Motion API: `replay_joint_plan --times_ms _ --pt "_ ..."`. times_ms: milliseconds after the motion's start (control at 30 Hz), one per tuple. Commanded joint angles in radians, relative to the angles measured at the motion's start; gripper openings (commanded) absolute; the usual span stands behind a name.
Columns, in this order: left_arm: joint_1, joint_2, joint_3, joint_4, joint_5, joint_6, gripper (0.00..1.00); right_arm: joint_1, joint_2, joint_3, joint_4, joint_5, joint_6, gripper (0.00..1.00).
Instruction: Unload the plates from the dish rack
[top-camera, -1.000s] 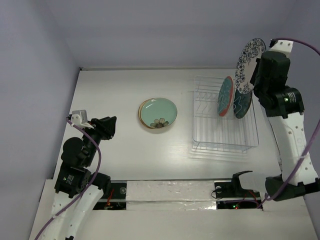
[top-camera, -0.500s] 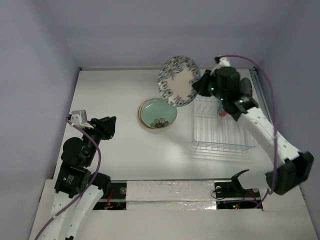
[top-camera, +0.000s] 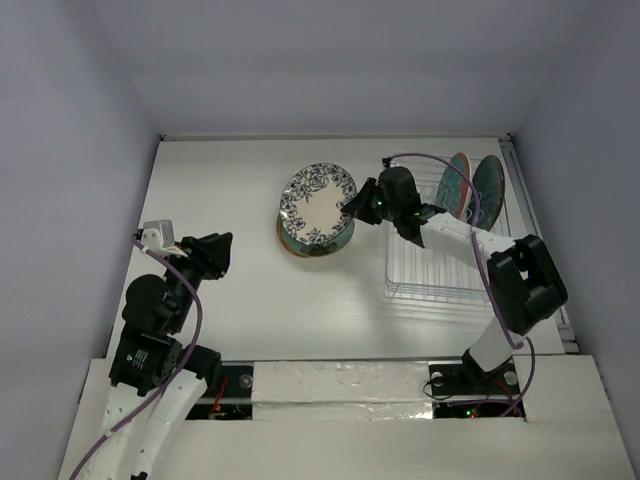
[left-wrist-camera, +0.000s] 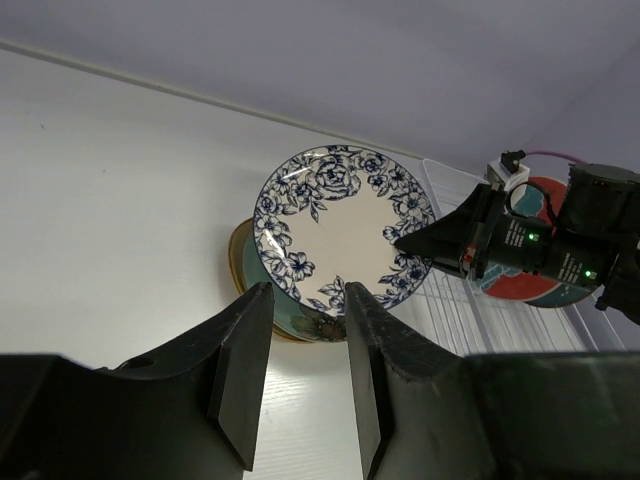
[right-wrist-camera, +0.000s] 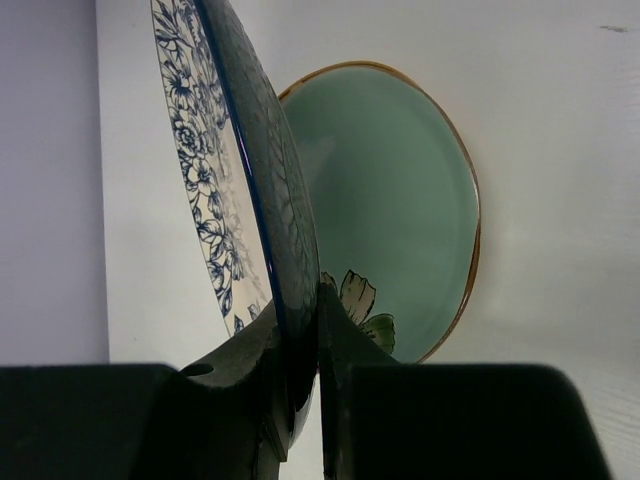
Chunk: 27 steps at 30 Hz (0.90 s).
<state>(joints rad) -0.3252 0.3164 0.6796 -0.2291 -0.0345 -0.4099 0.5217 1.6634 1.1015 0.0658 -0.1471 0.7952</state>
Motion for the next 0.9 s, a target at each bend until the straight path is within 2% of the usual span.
replay_joint_plan --times_ms 0,433,467,500,533,567,633,667,767,867 --pt "0.005 -0.011 0.002 0.040 0.004 -0.007 0.32 0.004 0.001 0.012 0.293 -0.034 0.093 0.00" --pt "0.005 -0.011 0.001 0.042 0.004 -0.007 0.32 0.014 0.073 -0.075 0.319 -0.065 0.116 0.00" --pt "0.005 -0.011 0.001 0.042 0.004 -0.007 0.32 0.014 0.079 -0.089 0.315 -0.092 0.114 0.08" --pt "0.005 -0.013 0.001 0.042 0.004 -0.007 0.32 0.014 0.079 -0.089 0.315 -0.092 0.114 0.08" --pt "0.005 -0.013 0.001 0.043 0.004 -0.007 0.32 0.014 0.082 -0.095 0.310 -0.101 0.107 0.13" --pt "0.005 -0.013 0.001 0.040 0.004 -0.007 0.32 0.014 0.090 -0.091 0.266 -0.109 0.096 0.27" --pt "0.005 -0.016 0.001 0.042 0.004 -0.007 0.32 0.023 0.095 -0.084 0.224 -0.109 0.058 0.38" --pt "0.005 -0.016 0.001 0.043 0.005 -0.007 0.32 0.023 0.091 -0.084 0.209 -0.108 0.047 0.51" --pt "0.005 -0.019 0.001 0.043 0.004 -0.007 0.32 0.032 0.084 -0.081 0.141 -0.091 -0.004 0.66" --pt "0.005 -0.023 0.001 0.043 0.007 -0.009 0.32 0.043 0.064 -0.074 0.066 -0.049 -0.059 0.75"
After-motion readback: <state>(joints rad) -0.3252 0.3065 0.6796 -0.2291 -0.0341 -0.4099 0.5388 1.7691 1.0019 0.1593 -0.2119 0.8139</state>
